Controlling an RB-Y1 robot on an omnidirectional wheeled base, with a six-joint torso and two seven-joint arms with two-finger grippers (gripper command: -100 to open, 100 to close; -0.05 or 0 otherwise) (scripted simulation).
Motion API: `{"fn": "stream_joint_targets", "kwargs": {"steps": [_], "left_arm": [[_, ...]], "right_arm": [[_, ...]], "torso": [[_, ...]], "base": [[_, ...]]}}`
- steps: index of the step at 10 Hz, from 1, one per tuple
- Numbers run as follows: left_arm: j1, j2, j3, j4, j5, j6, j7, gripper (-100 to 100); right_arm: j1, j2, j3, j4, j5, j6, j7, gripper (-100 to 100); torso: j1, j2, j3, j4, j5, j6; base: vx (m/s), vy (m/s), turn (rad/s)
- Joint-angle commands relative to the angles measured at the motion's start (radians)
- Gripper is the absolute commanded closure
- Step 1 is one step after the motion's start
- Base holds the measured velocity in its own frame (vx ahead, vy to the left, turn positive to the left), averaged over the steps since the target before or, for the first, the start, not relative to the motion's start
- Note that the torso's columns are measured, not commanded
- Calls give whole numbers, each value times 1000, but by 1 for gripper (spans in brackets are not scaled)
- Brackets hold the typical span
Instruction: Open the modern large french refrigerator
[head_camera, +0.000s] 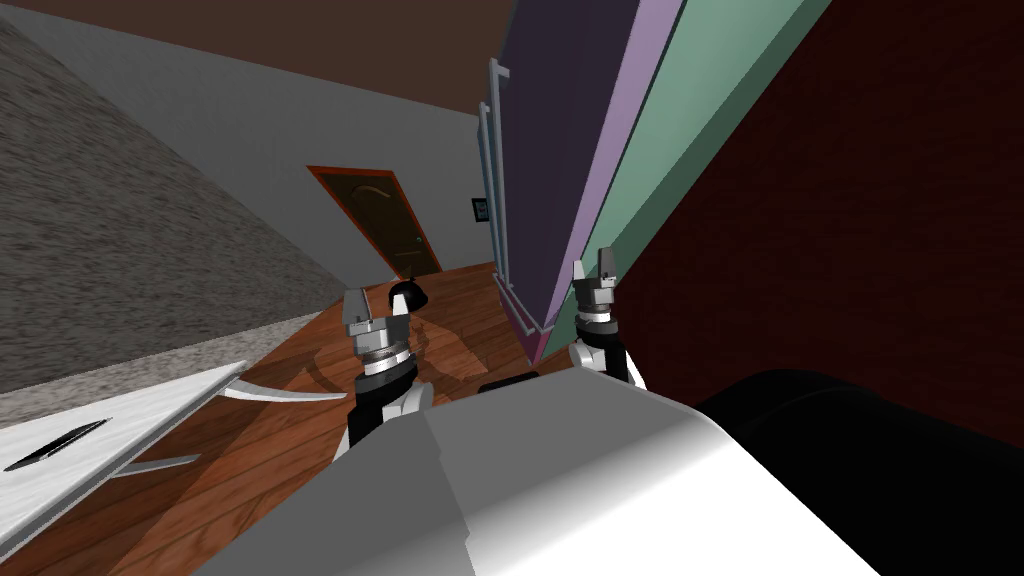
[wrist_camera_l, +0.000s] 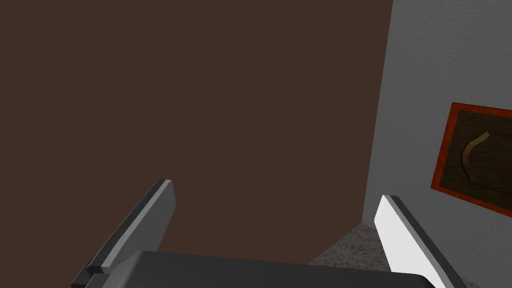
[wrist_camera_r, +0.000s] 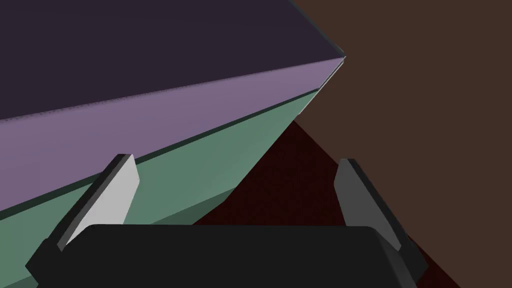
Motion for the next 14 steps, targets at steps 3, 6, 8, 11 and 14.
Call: {"fn": "stream_joint_targets", "kwargs": {"steps": [3,6,8,11,14], "left_arm": [[0,0,0,0,0,0,0,0],[0,0,0,0,0,0,0,0],[0,0,0,0,0,0,0,0],[0,0,0,0,0,0,0,0],[0,0,0,0,0,0,0,0]], "right_arm": [[0,0,0,0,0,0,0,0],[0,0,0,0,0,0,0,0],[0,0,0,0,0,0,0,0],[-5,-56,-9,23,18,-3,37,-100],[-13,-96,-23,61,47,-7,99,-100]], "torso": [[0,175,-351,176,0,0],[0,396,-792,396,0,0],[0,544,-1087,544,0,0],[1,724,-1452,724,0,0],[1,736,-1477,737,0,0]], "base": [[0,0,0],[0,0,0],[0,0,0],[27,16,-2],[69,44,-4]]}}
